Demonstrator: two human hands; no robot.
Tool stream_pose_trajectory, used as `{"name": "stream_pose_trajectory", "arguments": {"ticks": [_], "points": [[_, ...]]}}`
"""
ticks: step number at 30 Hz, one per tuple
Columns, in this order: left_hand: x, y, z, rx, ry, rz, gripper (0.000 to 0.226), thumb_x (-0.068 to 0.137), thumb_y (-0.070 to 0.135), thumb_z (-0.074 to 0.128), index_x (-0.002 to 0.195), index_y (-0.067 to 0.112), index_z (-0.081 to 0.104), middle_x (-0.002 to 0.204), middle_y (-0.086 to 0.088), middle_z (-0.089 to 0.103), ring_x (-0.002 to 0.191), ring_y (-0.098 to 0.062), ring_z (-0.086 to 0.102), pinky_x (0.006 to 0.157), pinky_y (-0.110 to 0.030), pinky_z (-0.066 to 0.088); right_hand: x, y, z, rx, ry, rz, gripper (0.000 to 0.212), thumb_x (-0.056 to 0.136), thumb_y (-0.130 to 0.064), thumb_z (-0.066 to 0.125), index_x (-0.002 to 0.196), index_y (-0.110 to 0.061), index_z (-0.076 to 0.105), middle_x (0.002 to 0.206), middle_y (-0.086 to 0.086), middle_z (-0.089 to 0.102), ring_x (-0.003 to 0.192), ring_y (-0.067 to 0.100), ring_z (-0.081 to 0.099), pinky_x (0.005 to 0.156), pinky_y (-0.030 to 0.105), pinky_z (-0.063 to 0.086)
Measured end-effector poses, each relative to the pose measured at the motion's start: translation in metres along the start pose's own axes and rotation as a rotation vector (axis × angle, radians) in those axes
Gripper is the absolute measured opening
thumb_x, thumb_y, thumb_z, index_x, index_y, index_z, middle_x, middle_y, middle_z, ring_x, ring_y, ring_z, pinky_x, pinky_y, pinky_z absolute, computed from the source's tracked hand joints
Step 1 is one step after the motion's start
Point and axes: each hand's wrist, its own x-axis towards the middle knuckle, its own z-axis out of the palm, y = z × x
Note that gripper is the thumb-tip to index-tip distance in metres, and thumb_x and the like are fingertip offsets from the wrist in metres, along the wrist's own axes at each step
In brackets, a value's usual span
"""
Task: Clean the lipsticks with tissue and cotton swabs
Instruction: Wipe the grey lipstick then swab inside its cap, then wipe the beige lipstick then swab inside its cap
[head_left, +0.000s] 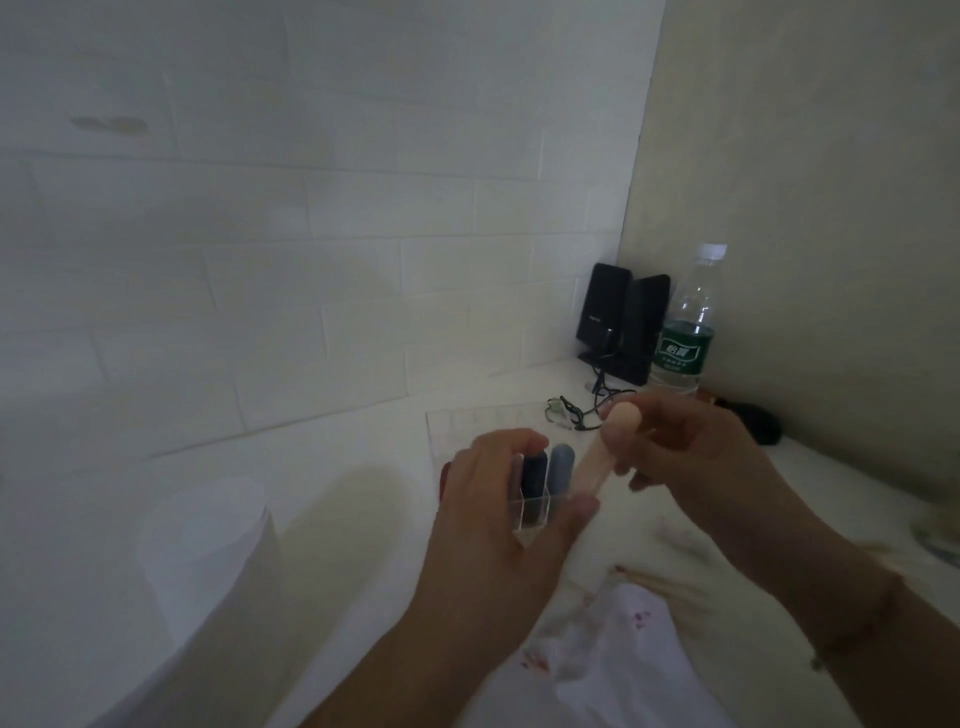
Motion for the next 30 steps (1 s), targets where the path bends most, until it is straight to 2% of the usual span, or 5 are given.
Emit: {"name": "stream_pose_trajectory", "arguments": {"ticks": [8,11,14,26,30], "points": [[-0.007,-0.001,0.004,0.1,-0.251,0.08,0.038,0.092,0.064,0.023,0.099,0.038,0.05,0.09,0.016,0.061,0.097,-0.005,0.058,0.106,-0.01,0.001,-0.037,0.001,0.024,0.161,-0.117,-0.005,0.03,0.069,-0.039,0.065,0.089,-0.017,0.064,0.074,0.006,0.07,0.059,0.019,0.063,0.054,0.027,0.052],[-0.008,-0.002,0.005,0.105,-0.299,0.123,0.033,0.099,0.053,0.022,0.092,0.036,0.049,0.088,0.017,0.059,0.096,-0.005,0.058,0.111,-0.034,0.023,-0.039,0.002,0.022,0.108,-0.137,-0.055,0.028,0.074,-0.035,0.063,0.088,-0.01,0.061,0.067,0.007,0.067,0.055,0.018,0.062,0.055,0.023,0.051],[-0.007,-0.001,0.004,0.045,-0.356,0.168,0.02,0.102,0.037,0.035,0.092,0.031,0.051,0.084,0.017,0.06,0.077,-0.006,0.06,0.082,-0.025,0.045,-0.04,0.004,0.021,0.072,-0.146,-0.082,0.014,0.085,-0.022,0.062,0.085,-0.009,0.059,0.064,0.008,0.065,0.054,0.016,0.061,0.054,0.019,0.048],[-0.004,0.0,-0.002,0.061,-0.371,0.164,0.018,0.097,0.048,0.037,0.096,0.039,0.052,0.085,0.023,0.064,0.076,-0.001,0.061,0.098,-0.013,0.027,-0.041,0.002,0.016,0.082,-0.162,-0.096,0.006,0.087,-0.017,0.061,0.084,-0.012,0.06,0.062,0.009,0.065,0.054,0.017,0.061,0.056,0.019,0.046],[-0.002,-0.005,0.003,0.059,-0.354,0.051,0.043,0.079,0.077,0.036,0.112,0.051,0.043,0.094,0.019,0.063,0.094,-0.005,0.057,0.111,-0.042,0.023,-0.036,0.0,0.006,0.114,-0.037,-0.095,0.009,0.084,-0.022,0.063,0.081,-0.013,0.062,0.061,0.009,0.065,0.052,0.02,0.057,0.053,0.031,0.044]]}}
